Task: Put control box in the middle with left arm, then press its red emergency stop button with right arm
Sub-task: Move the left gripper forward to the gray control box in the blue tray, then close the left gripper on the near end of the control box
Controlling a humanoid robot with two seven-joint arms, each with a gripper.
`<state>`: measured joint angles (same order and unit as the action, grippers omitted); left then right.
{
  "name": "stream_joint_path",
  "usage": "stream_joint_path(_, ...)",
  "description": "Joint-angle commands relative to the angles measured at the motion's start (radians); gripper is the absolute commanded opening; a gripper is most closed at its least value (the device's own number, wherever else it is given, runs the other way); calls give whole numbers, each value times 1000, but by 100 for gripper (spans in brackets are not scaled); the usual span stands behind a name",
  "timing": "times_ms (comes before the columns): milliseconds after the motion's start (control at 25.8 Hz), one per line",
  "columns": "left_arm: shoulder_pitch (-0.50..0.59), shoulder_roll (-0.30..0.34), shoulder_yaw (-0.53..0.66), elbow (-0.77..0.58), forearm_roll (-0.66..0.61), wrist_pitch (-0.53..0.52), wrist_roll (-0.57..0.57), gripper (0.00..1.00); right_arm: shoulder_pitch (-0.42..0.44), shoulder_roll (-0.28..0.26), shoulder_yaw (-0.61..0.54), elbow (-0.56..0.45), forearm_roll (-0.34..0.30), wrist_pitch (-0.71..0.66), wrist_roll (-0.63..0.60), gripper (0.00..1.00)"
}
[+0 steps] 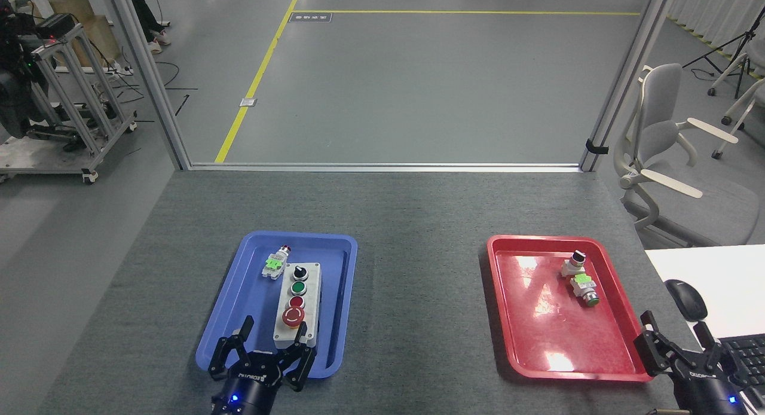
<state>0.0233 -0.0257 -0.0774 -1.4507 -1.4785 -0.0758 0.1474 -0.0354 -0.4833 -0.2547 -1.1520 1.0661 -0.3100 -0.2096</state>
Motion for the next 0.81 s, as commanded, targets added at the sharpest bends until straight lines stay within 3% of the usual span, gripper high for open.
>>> stream_joint_path(0, 0, -56, -2, 52, 0, 11, 0, 99, 0, 0, 0, 0, 0, 0, -1, 100)
stream_joint_path(155, 0, -71, -5, 81, -2, 77, 11, 99, -1, 2, 0, 0, 0, 0, -1, 100)
stream_joint_path(776, -103, -77, -9, 237, 0, 168, 61, 100, -1, -1, 0, 0, 0, 0, -1, 100)
